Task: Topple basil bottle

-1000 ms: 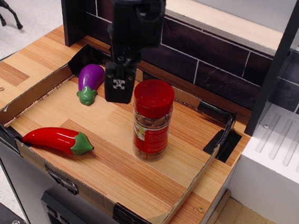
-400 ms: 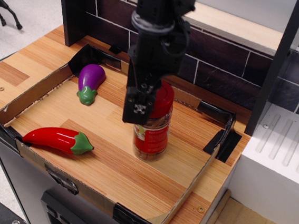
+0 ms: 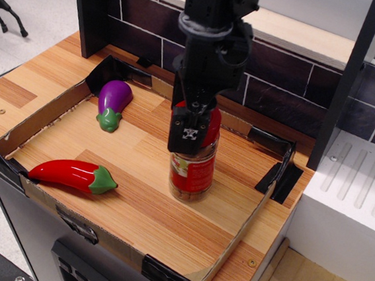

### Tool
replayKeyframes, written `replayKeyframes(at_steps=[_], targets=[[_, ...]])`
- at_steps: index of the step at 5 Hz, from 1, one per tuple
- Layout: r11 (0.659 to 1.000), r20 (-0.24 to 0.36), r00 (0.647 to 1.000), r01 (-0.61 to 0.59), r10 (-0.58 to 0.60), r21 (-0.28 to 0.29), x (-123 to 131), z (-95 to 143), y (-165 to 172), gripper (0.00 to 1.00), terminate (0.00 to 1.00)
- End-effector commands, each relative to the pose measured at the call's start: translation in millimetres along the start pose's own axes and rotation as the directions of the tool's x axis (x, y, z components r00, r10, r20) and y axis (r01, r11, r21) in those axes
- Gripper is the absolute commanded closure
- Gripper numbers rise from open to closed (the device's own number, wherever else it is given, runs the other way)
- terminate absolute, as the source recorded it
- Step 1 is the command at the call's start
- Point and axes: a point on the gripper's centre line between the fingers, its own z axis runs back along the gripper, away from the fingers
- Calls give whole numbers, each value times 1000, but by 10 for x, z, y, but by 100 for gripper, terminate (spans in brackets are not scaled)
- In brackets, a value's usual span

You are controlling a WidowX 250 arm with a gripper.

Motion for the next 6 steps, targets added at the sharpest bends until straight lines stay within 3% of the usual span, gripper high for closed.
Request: replayKeyframes(at_steps=[1,2,3,4,6], targets=[[998,36,999,5,-7,65,42,125,40,0,0],[995,47,999,19,-23,101,75,28,13,0,0],[992,83,996,10,-20,125,98,19,-14,100,0],[992,89,996,-8,-3,126,50,56,-9,100,0],[984,-51,992,-109,117,143,-106,323,118,100,0]])
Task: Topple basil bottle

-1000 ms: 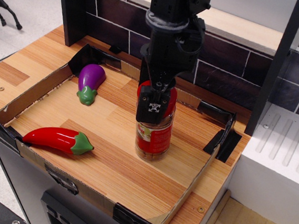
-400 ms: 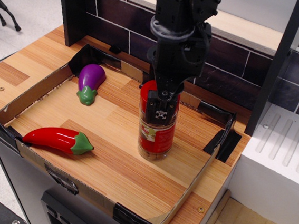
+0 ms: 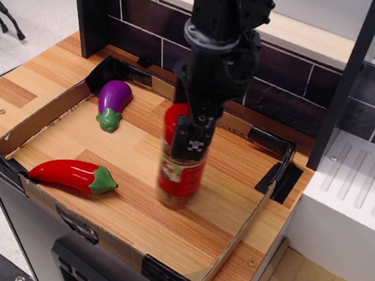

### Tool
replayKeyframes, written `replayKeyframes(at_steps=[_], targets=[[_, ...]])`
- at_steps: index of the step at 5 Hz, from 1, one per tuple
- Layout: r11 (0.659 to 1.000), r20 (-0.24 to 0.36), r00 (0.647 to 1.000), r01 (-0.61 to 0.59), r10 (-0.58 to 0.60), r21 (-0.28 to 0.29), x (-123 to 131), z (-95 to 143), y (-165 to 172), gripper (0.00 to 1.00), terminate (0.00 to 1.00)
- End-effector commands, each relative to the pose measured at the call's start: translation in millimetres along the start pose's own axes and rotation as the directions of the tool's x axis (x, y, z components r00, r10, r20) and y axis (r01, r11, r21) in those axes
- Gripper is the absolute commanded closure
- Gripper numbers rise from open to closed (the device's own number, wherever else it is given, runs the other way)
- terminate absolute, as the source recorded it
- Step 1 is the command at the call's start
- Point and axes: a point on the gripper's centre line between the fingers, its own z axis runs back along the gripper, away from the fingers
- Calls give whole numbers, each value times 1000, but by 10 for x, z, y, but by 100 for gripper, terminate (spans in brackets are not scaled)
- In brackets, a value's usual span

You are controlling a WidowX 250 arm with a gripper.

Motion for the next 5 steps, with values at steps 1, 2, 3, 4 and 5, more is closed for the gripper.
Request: replayKeyframes(at_steps=[1,2,3,4,5], targets=[[991,-101,992,-65,77,114,-140,298,303,100,0],[986,-189,975,-86,113,146,-198,263,433,100,0],[976,-238,961,-97,142,193,-295,149,528,100,0],[981,-304,945,-62,117,183,-332,44,500,100,0],[978,-370,918,-69,140,198,-323,-46,458,100,0]])
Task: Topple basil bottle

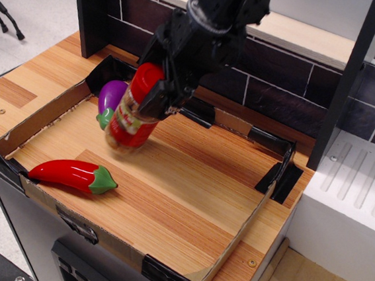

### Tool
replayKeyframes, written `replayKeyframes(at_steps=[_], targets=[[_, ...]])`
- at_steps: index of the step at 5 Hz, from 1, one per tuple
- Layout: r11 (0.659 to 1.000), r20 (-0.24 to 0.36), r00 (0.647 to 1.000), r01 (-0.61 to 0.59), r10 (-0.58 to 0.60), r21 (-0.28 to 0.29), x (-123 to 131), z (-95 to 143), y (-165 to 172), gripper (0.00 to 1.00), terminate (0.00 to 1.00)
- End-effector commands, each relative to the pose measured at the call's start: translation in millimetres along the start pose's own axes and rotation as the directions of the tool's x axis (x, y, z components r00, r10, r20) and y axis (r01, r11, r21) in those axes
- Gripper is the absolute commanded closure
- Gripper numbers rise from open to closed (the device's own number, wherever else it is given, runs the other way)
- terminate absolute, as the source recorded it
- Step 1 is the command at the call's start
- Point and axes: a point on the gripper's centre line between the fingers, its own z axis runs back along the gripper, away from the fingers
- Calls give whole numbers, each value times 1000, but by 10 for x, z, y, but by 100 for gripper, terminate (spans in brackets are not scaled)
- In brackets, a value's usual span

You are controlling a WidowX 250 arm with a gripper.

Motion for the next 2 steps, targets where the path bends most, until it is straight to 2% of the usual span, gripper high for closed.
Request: replayKeyframes(at_steps=[1,2], targets=[[1000,-49,999,10,-9,27,38,-25,-104,100,0],[1000,15,1000,22,-22,-19,167,-27,-189,100,0]])
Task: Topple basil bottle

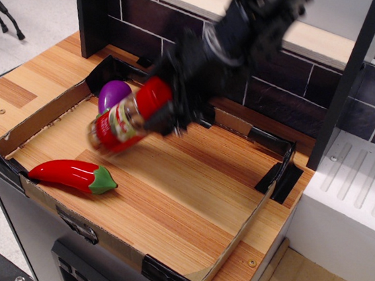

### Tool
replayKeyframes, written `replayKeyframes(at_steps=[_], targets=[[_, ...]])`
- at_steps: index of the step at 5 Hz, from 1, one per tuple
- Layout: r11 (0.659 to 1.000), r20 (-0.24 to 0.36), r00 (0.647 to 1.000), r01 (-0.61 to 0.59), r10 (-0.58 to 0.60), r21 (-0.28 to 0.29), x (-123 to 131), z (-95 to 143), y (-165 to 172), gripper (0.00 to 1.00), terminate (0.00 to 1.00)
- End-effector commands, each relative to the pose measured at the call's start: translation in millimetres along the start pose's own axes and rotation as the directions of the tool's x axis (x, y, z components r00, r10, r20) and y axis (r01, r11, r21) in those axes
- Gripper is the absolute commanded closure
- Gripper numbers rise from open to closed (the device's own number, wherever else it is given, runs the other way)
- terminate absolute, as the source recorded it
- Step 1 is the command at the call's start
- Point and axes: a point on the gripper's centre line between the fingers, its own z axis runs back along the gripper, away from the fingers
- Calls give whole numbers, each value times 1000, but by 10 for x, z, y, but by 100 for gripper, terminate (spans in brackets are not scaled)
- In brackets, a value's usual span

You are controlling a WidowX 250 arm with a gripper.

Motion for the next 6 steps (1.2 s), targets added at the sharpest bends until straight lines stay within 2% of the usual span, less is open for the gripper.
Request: replayKeyframes(at_steps=[1,3,4,5,6], targets=[[997,154,988,0,12,-79,103,164,-84,100,0],[999,183,983,-9,18,-49,319,150,-51,100,0],[997,295,955,42,-21,-66,499,60,-84,100,0],[997,400,916,43,-14,-64,546,32,-126,100,0],[997,417,909,17,17,-77,522,59,-122,0,0]])
